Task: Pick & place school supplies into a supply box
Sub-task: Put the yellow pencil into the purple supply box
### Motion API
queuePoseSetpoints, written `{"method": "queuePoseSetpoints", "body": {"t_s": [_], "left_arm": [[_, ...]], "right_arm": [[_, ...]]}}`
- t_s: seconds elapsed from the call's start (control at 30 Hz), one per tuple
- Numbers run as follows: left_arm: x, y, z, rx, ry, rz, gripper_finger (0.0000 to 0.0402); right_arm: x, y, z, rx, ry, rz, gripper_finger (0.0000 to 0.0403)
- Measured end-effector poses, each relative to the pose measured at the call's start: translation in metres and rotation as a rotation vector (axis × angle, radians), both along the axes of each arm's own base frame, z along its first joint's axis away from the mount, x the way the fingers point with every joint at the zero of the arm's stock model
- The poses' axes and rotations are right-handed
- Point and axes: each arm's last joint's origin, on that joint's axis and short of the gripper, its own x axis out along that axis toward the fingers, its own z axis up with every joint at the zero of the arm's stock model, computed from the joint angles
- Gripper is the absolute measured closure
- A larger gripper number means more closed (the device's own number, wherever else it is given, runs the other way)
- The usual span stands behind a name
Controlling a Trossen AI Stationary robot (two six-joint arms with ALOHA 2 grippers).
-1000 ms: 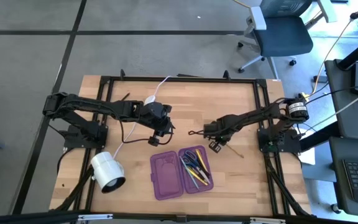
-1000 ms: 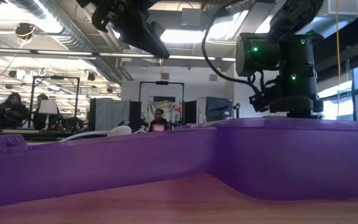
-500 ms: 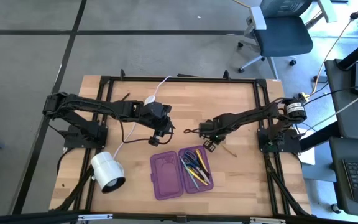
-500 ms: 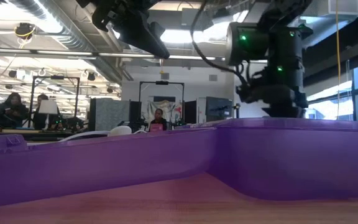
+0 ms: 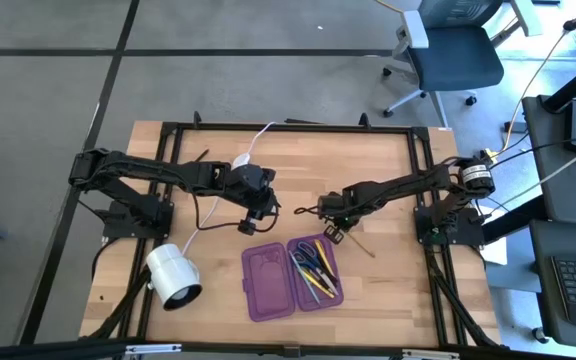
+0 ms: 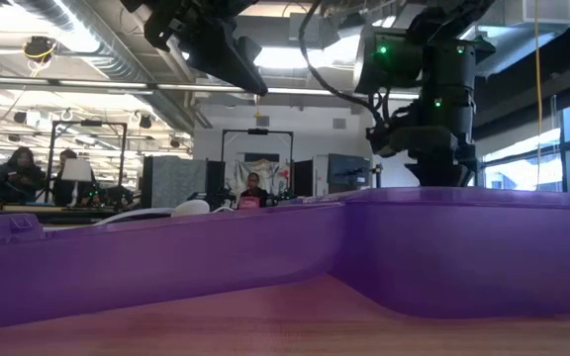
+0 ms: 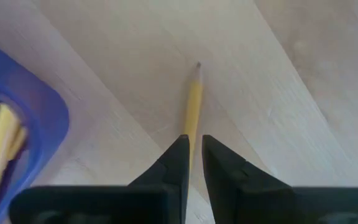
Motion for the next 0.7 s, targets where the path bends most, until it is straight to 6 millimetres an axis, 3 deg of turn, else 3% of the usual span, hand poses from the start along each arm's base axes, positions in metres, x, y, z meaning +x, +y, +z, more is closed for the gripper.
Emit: {"method": "queuePoseSetpoints", "body": {"t_s": [0.17, 0.43, 0.7], "left_arm": [[0.0, 0.0, 0.0, 0.0, 0.001, 0.0, 0.0304], [0.0, 0.0, 0.0, 0.001, 0.001, -0.001, 0.0304], [0.0, 0.0, 0.0, 0.003, -0.003, -0.002, 0.0304]], "right_arm": [[0.002, 0.014, 0.017, -0.103, -0.129, 0.039, 0.0353], [-0.013, 0.053, 0.048, -0.281, -0.292, 0.048, 0.0353], [-0.031, 0.101, 0.049, -0.336, -0.366, 0.087, 0.0353]]}}
